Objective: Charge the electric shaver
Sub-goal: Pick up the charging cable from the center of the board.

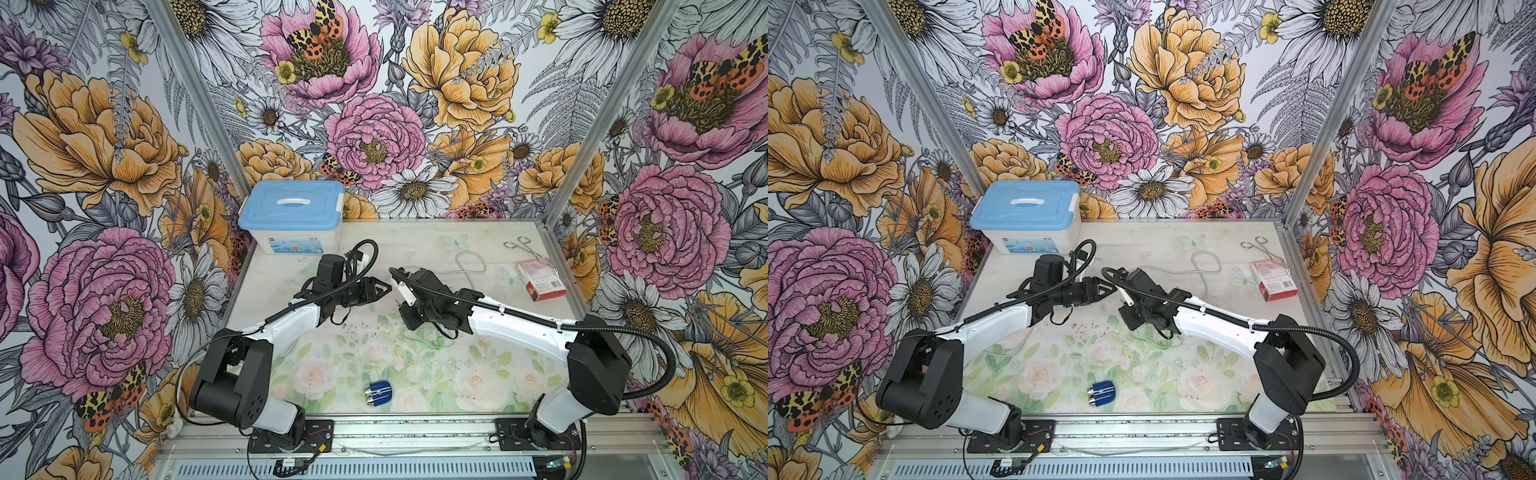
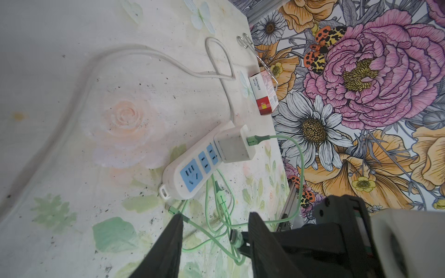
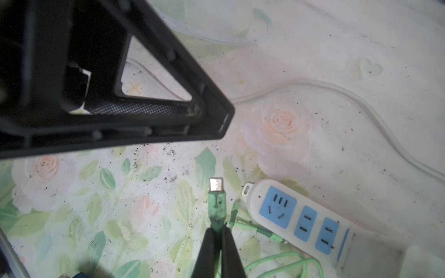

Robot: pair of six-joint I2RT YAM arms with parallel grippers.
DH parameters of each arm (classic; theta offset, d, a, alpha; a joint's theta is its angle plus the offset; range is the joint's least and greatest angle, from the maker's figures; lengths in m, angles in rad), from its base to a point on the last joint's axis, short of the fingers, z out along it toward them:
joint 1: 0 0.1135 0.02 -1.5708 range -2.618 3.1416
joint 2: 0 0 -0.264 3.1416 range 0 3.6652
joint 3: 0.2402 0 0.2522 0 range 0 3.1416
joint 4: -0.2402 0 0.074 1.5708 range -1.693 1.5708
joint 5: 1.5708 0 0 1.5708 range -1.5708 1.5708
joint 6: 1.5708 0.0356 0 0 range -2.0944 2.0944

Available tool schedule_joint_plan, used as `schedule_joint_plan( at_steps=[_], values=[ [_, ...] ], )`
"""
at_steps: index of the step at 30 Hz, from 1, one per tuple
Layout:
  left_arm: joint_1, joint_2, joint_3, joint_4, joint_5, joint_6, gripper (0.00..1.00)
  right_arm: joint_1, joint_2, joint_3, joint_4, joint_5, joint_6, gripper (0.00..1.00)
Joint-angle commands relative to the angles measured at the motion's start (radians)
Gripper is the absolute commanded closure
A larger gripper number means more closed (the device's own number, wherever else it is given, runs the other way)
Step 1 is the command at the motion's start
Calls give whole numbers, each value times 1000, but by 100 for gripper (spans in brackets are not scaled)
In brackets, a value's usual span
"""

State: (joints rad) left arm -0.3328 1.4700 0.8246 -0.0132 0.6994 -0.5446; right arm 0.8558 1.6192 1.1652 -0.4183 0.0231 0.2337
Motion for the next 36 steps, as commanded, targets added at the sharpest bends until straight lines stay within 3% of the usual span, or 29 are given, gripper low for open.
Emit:
schedule_joint_plan(
  at_steps=[1, 21, 36],
  values=[
    [-10, 10, 32, 40, 58, 10, 57, -12, 17, 37, 36, 4, -17, 100],
    [-41, 47, 45, 42, 57, 31, 62, -29, 33, 52, 120, -31, 4, 100],
    [-38, 52, 51, 42, 40, 38, 80, -28, 32, 41, 129, -45, 13, 100]
  ],
)
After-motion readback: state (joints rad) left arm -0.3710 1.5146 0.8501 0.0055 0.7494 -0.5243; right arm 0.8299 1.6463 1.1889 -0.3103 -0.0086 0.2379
